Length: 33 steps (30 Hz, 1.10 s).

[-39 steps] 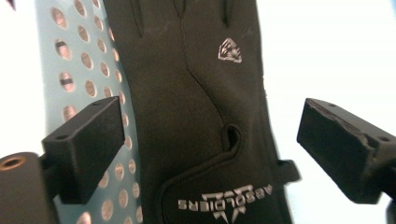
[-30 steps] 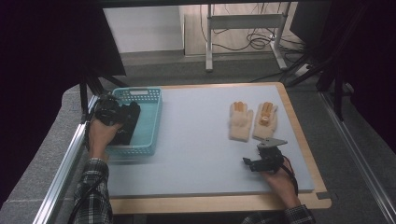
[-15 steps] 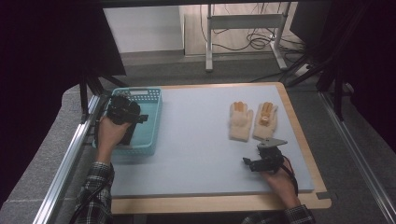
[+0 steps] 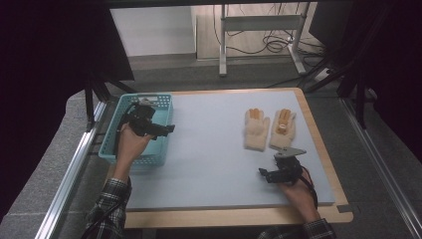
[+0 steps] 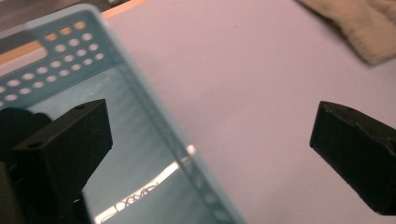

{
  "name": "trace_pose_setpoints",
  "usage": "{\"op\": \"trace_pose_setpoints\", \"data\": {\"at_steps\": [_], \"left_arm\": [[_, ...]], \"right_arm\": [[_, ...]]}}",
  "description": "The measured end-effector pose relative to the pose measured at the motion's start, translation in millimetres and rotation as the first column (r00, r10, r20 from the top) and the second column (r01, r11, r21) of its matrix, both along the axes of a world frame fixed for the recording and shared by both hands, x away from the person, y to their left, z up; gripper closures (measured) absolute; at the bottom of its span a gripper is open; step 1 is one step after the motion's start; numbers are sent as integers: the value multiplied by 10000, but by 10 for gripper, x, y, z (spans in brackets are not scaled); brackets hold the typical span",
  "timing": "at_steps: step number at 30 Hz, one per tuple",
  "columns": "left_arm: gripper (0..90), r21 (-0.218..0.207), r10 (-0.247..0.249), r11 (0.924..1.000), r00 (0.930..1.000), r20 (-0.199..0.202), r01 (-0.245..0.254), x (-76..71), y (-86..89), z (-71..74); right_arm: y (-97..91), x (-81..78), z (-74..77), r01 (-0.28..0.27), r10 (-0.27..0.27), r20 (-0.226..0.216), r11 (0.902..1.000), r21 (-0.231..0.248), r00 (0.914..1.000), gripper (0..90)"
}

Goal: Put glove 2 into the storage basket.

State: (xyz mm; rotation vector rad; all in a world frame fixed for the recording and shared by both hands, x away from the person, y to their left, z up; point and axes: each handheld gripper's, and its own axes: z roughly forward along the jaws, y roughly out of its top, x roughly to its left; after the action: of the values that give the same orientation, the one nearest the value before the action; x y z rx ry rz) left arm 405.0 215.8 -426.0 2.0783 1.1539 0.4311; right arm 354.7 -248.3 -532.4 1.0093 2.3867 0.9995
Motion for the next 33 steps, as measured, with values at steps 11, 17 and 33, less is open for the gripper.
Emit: {"op": "trace_pose_setpoints", "data": {"at_steps": [11,17,33], "left_arm": [[0,-371,-1343,9899,9893,572,1365,-278,-433,-21],[0,-376,-2143,9751,9727,895,2183,-467,-690,-110],[0,-345,-2616,9636,9614,854,2652,-911,-1001,-737]], "right_arm": [[0,1,-1,1,-1,-5,10000,-1,10000,171],[1,1,-1,8,-8,-26,10000,-5,10000,171],[3,0,-1,19,-19,-11,10000,-20,10000,169]]}}
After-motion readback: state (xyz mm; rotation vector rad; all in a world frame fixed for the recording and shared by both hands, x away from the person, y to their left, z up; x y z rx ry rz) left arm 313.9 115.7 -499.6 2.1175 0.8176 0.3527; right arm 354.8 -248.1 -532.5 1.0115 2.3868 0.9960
